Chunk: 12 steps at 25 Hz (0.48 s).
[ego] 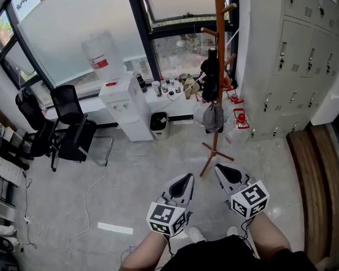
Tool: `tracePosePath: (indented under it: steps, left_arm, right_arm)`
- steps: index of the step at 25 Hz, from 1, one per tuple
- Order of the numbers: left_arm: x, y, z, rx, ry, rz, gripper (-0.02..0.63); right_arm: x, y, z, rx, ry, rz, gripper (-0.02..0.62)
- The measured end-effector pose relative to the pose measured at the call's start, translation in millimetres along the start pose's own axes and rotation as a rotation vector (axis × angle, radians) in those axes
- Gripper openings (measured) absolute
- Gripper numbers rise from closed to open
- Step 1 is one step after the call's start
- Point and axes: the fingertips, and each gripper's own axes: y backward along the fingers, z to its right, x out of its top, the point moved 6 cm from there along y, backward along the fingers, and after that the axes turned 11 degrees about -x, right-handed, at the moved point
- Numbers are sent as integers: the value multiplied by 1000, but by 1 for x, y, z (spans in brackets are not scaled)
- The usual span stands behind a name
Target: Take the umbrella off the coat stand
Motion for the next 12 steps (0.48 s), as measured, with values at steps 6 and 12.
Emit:
tracePosePath:
  steps: [6,12]
  left_arm:
    - [2,11,-19,-10,10,18,18]
    - [4,13,-31,-16,9,27,18]
  right_arm:
    - [4,-13,-17,-11,15,-11,54]
    - [11,-29,-17,-21,20,-6,54]
